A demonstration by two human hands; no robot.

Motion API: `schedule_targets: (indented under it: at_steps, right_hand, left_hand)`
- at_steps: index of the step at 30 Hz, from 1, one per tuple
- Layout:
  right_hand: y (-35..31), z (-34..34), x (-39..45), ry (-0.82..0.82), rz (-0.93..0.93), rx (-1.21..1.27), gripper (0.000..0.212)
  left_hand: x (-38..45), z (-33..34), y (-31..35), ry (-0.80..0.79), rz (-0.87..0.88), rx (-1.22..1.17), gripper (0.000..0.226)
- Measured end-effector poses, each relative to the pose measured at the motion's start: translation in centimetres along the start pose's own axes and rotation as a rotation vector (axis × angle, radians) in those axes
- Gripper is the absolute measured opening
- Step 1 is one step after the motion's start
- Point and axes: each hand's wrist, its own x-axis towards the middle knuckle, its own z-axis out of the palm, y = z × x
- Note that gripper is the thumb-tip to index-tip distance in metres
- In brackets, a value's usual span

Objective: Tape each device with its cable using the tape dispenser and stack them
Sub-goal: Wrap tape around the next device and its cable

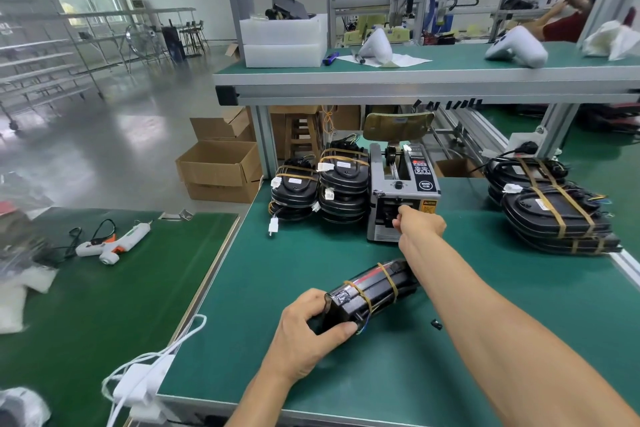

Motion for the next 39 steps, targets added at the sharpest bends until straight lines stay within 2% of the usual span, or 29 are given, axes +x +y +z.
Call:
schedule_targets:
  at_steps: [2, 11, 14, 18, 20, 23, 28, 32, 36, 39]
  right_hand:
    - [0.0, 0.1, 0.0, 0.003, 0.011, 0.001, 0.017]
    - [0.1, 0.4, 0.5, 0.024, 0.021, -0.013, 0.018]
    - [0.2, 0.5, 0.7, 0.042, 0.004, -0.026, 0.032]
    - [0.1, 0.4, 0.5, 0.038, -0.032, -0.099, 0.032]
    - [-0.1, -0.2, 0.2, -0.013, -0.044, -0.164, 0.019]
    - [0.0, -2.7, -0.4, -0.203, -0.054, -0.268, 0.009]
    - [1.1, -9.2, -1.3, -0.478, -0.361, -0.37, 0.013]
    - [2.6, -11.1, -2.4, -0.647, -0.41, -0.347, 0.015]
    - [4.4, -10.5, -3.6, -0.707, -0.431, -0.435, 0.021]
    - [5.2, -10.0, -4.4, -0.562, -0.553, -0.518, 0.015]
  left_hand:
    - [0.0, 0.0, 0.0, 0.001, -0.001, 0.002, 0.036]
    - [0.1, 0.1, -0.1, -0.001, -0.004, 0.013, 0.03]
    - [0.1, 0.1, -0.2, 0.0, -0.005, 0.015, 0.03]
    - [0.1, 0.1, 0.0, 0.0, -0.004, 0.024, 0.026]
    - [0.1, 0.0, -0.1, -0.003, -0.005, 0.023, 0.025]
    - [0.0, 0.0, -0.2, -0.009, -0.021, 0.002, 0.033]
    - [0.1, 0.0, -0.4, -0.013, -0.028, 0.013, 0.038]
    - [0.1, 0.0, -0.3, 0.001, -0.028, 0.001, 0.039]
    - [0.0, 0.0, -0.2, 0.0, -0.022, -0.003, 0.041]
    - [-0.1, -0.1, -0.3, 0.007, -0.021, -0.011, 0.042]
